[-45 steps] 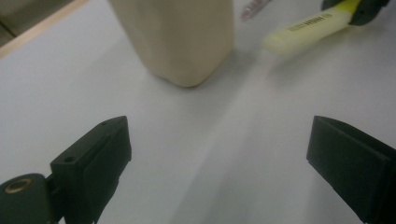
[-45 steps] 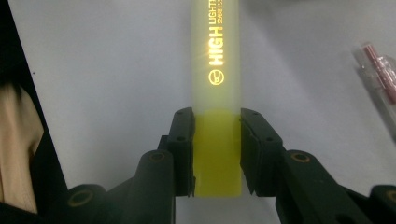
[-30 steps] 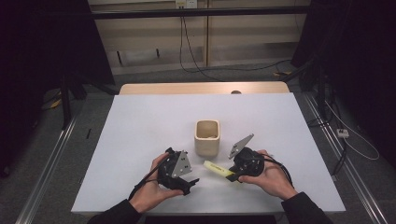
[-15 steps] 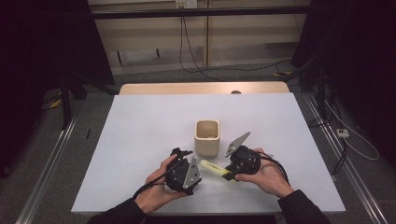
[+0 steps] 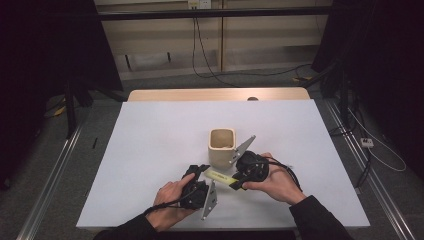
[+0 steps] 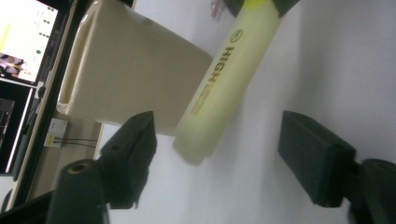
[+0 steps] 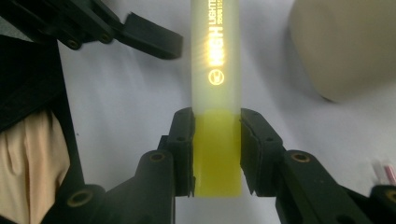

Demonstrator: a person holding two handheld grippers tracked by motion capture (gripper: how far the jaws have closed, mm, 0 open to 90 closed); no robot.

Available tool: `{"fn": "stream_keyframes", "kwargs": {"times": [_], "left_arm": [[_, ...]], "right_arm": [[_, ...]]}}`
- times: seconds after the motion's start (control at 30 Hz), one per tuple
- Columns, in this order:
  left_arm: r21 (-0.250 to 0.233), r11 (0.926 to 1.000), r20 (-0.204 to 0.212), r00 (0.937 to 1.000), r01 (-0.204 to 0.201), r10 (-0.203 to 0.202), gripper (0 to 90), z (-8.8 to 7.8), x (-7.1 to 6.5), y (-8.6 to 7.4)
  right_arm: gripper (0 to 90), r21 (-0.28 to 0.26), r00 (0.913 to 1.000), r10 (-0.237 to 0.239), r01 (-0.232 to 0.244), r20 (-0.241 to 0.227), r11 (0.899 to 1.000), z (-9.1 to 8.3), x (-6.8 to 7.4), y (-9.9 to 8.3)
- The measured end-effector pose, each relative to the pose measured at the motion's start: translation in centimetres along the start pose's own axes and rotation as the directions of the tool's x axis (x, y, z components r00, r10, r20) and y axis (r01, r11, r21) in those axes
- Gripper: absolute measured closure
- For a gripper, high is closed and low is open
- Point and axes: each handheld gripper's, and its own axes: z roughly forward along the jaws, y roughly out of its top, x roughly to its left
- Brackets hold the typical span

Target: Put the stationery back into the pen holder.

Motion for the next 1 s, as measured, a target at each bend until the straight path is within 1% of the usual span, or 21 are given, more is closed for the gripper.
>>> {"fn": "stream_keyframes", "kwargs": {"times": [0.07, 0.1, 0.13, 0.2, 0.3, 0.33, 0.37, 0.4, 0.47, 0.53, 0.6, 0.63, 0.67, 0.7, 0.77, 0.8, 0.83, 0.87, 0.9, 0.93, 1.0], "left_arm": [[0.026, 0.9991, -0.033, 0.9988, -0.034, 0.035, 36.0, 0.1, -0.3, 0.1], [0.036, 0.9981, -0.033, 0.9982, -0.049, 0.050, 38.0, 0.1, -0.2, 0.1], [0.031, 0.9985, -0.034, 0.9983, -0.045, 0.046, 41.8, 0.2, -0.3, 0.0], [0.038, 0.9974, -0.037, 0.9974, -0.061, 0.062, 43.9, 0.3, -0.2, 0.1], [0.025, 0.9971, -0.036, 0.9967, -0.072, 0.073, 48.5, 0.5, -0.6, 0.3], [0.027, 0.9936, -0.041, 0.9931, -0.109, 0.110, 50.8, 0.6, -0.7, 0.3], [0.028, 0.9928, -0.045, 0.9920, -0.116, 0.118, 52.7, 0.6, -0.9, 0.4], [0.038, 0.9900, -0.039, 0.9897, -0.136, 0.137, 53.8, 0.6, -0.9, 0.5], [0.032, 0.9879, -0.053, 0.9867, -0.152, 0.153, 57.9, 0.6, -1.2, 0.6], [0.026, 0.9860, -0.055, 0.9846, -0.165, 0.166, 60.6, 0.7, -1.4, 0.7], [0.021, 0.9821, -0.064, 0.9800, -0.187, 0.188, 63.5, 0.8, -1.6, 0.7], [0.017, 0.9789, -0.063, 0.9769, -0.204, 0.204, 65.5, 0.8, -1.6, 0.8], [0.015, 0.9794, -0.065, 0.9772, -0.201, 0.202, 67.9, 0.7, -1.7, 0.8], [0.004, 0.9821, -0.071, 0.9796, -0.188, 0.188, 68.3, 0.8, -1.8, 0.8], [0.010, 0.9791, -0.078, 0.9760, -0.203, 0.203, 69.2, 0.8, -1.9, 0.8], [0.015, 0.9795, -0.070, 0.9770, -0.201, 0.201, 69.8, 0.8, -1.9, 0.9], [0.026, 0.9778, -0.074, 0.9750, -0.208, 0.209, 70.1, 0.8, -1.9, 0.9], [0.032, 0.9779, -0.075, 0.9751, -0.207, 0.209, 70.9, 0.8, -1.9, 0.9], [0.027, 0.9801, -0.064, 0.9781, -0.196, 0.198, 72.0, 0.9, -1.9, 0.9], [0.025, 0.9813, -0.064, 0.9793, -0.191, 0.192, 72.6, 0.9, -1.9, 0.8], [0.025, 0.9847, -0.049, 0.9836, -0.172, 0.173, 75.1, 1.0, -1.9, 0.9]], "right_arm": [[67.5, 0.006, 1.0000, -0.007, 0.007, -0.002, 1.000, 0.2, 0.2, 0.4], [67.6, 0.005, 0.9999, -0.006, 0.006, -0.010, 1.000, 0.2, 0.2, 0.5], [67.5, 0.006, 1.0000, -0.008, 0.008, -0.004, 1.000, 0.3, 0.2, 0.7], [67.5, 0.006, 0.9999, -0.010, 0.010, -0.007, 1.000, 0.4, 0.1, 1.0], [67.5, 0.013, 0.9996, -0.009, 0.010, -0.027, 1.000, 0.7, 0.0, 1.3], [67.6, 0.017, 0.9998, -0.009, 0.009, -0.019, 1.000, 0.8, 0.0, 1.4], [67.6, 0.021, 0.9997, -0.012, 0.012, -0.021, 1.000, 0.9, 0.1, 1.5], [67.5, 0.024, 0.9996, -0.010, 0.011, -0.027, 1.000, 1.0, 0.1, 1.6], [67.5, 0.026, 0.9995, -0.011, 0.011, -0.029, 1.000, 1.2, 0.1, 1.7], [67.5, 0.027, 0.9992, -0.004, 0.005, -0.040, 1.000, 1.4, 0.2, 1.8], [67.5, 0.026, 0.9989, -0.005, 0.006, -0.046, 1.000, 1.5, 0.2, 1.8], [67.5, 0.027, 0.9993, -0.006, 0.007, -0.038, 1.000, 1.6, 0.1, 1.8], [67.5, 0.027, 0.9992, -0.006, 0.007, -0.039, 1.000, 1.6, 0.1, 1.8], [67.5, 0.030, 0.9991, -0.005, 0.006, -0.042, 1.000, 1.6, 0.1, 1.8], [67.5, 0.027, 0.9991, 0.005, -0.004, -0.043, 1.000, 1.7, 0.1, 1.7], [67.5, 0.022, 0.9990, 0.004, -0.003, -0.045, 1.000, 1.7, 0.1, 1.7], [67.5, 0.019, 0.9989, 0.009, -0.008, -0.046, 1.000, 1.7, 0.0, 1.7], [67.4, 0.016, 0.9986, 0.016, -0.015, -0.050, 1.000, 1.6, 0.0, 1.6], [67.4, 0.011, 0.9987, 0.019, -0.019, -0.048, 1.000, 1.6, 0.0, 1.6], [67.3, 0.005, 0.9988, 0.008, -0.008, -0.049, 1.000, 1.6, -0.1, 1.6], [67.0, -0.012, 0.9984, 0.018, -0.018, -0.054, 1.000, 1.5, 0.0, 1.5]]}}
